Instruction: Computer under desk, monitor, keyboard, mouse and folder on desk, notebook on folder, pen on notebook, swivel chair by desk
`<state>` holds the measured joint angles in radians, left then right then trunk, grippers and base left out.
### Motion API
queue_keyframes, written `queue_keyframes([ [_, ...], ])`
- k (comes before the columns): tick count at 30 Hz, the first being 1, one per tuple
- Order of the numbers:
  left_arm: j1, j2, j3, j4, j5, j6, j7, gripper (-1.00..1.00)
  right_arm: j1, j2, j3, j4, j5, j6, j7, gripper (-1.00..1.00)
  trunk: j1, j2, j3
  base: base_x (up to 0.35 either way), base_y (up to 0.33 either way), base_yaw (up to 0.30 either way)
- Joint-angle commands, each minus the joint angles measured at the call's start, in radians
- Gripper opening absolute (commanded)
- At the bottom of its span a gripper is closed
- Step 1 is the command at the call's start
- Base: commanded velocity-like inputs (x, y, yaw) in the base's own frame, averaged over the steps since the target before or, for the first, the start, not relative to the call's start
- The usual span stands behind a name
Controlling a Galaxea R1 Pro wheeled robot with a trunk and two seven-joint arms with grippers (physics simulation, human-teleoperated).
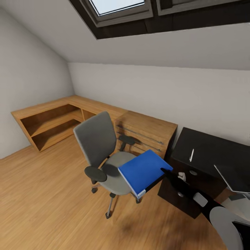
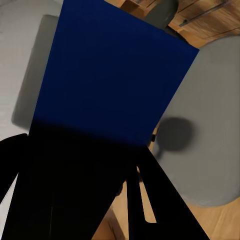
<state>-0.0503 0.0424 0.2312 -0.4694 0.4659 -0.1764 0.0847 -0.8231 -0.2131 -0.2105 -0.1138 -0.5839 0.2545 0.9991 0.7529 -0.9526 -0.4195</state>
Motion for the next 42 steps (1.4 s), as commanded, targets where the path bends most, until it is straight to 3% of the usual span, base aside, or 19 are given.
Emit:
queue_keyframes([
  [1,0.0,0.0,-0.003,0.0,0.01,-0.003,0.002,1.0,-0.001,0.0,-0.008,0.0,0.003,0.02,0.003,-1.0,-0.004,0.007,0.004,0.0,0.0,0.0],
  [9,0.0,-0.004,-0.003,0.001,0.01,-0.003,0.002,1.0,-0.001,0.0,-0.01,-0.057,0.005,0.11,-0.021,-1.0,-0.035,0.063,0.042,0.0,0.0,-0.007],
  [20,0.0,-0.004,-0.003,0.001,0.01,-0.002,0.002,1.0,-0.001,0.005,-0.011,-0.264,0.0,0.228,-0.174,-1.0,-0.077,0.14,0.094,0.0,0.0,-0.063],
  [27,0.0,-0.003,-0.003,0.001,0.01,-0.002,0.002,1.0,-0.001,0.016,-0.011,-0.546,-0.003,0.329,-0.232,-1.0,-0.104,0.189,0.124,0.0,0.0,-0.077],
  [30,0.0,-0.003,-0.003,0.001,0.01,-0.002,0.002,1.0,-0.001,0.023,-0.012,-0.602,-0.004,0.354,-0.235,-1.0,-0.104,0.189,0.125,0.0,0.0,-0.075],
  [33,0.0,-0.003,-0.003,0.001,0.01,-0.003,0.002,1.0,0.0,0.032,-0.014,-0.618,-0.01,0.365,-0.235,-1.0,-0.104,0.189,0.126,0.0,0.0,-0.042],
  [38,0.0,-0.004,-0.003,0.001,0.01,-0.003,0.002,1.0,0.002,0.035,-0.016,-0.512,-0.014,0.365,-0.233,-1.0,-0.104,0.189,0.126,0.0,0.0,-0.008],
  [42,0.0,-0.004,-0.003,0.001,0.01,-0.003,0.001,1.0,0.003,0.033,-0.019,-0.485,-0.016,0.365,-0.231,-1.0,-0.104,0.189,0.126,0.0,0.0,-0.001],
])
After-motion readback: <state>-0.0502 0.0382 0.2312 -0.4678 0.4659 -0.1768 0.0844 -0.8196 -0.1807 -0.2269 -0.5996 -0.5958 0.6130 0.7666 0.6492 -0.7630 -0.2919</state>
